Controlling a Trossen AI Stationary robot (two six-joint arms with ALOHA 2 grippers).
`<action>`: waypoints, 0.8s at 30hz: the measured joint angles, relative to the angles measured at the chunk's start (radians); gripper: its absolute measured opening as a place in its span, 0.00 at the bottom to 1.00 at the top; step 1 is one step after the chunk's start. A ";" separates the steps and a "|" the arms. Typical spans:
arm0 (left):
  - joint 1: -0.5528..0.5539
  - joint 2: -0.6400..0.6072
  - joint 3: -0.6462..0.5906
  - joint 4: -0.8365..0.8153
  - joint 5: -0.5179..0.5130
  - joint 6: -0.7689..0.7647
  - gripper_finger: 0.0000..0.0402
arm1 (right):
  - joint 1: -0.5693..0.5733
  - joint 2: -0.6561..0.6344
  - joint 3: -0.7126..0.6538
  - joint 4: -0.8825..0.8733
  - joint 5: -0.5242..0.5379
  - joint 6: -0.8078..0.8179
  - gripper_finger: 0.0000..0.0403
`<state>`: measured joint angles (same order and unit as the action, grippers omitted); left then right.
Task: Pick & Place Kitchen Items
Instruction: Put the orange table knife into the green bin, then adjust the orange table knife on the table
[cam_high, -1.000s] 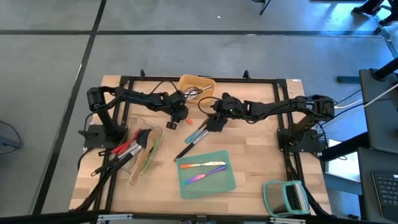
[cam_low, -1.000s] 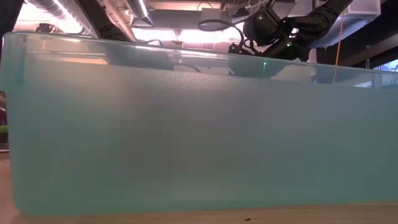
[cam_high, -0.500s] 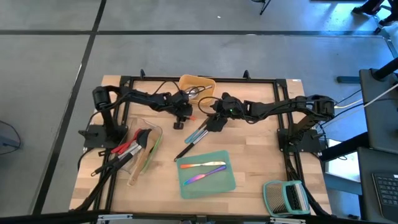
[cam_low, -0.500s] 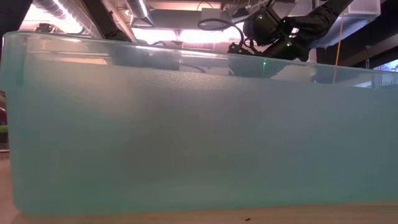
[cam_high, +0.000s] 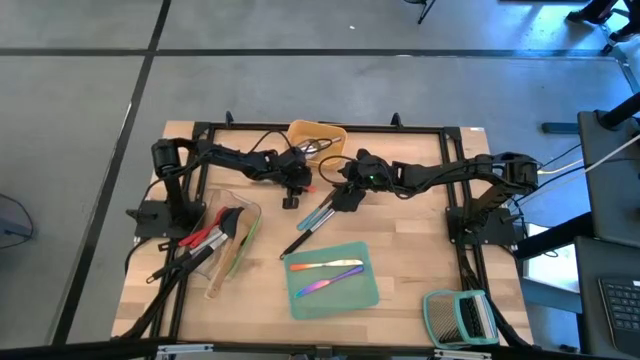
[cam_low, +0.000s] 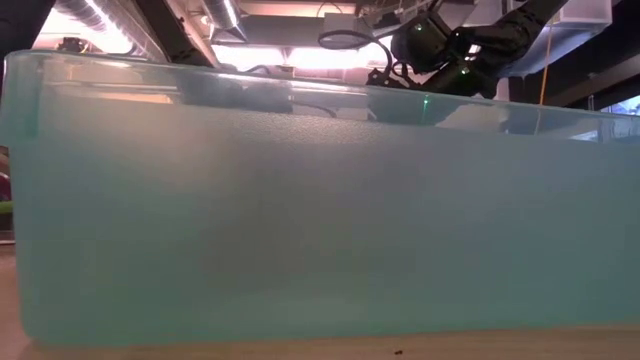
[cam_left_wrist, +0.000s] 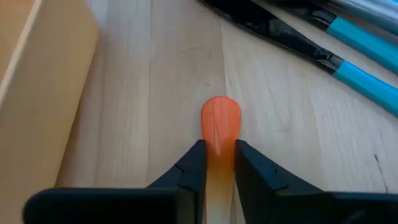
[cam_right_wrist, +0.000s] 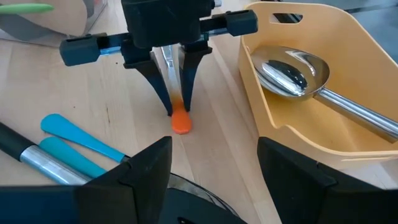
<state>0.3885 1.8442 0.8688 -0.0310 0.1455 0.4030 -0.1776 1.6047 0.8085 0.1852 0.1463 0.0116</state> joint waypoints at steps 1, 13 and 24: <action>0.000 0.000 0.000 0.007 0.000 0.000 0.13 | 0.000 0.000 0.000 0.000 0.000 0.000 0.60; -0.004 -0.007 0.005 0.049 -0.049 -0.028 0.01 | 0.000 0.002 0.000 -0.016 -0.038 0.011 0.60; 0.005 -0.265 0.001 -0.120 -0.127 -0.036 0.03 | -0.001 0.168 0.000 0.251 -0.079 0.061 0.60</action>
<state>0.3935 1.5792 0.8699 -0.1512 0.0181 0.3675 -0.1783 1.7727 0.8082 0.4365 0.0671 0.0723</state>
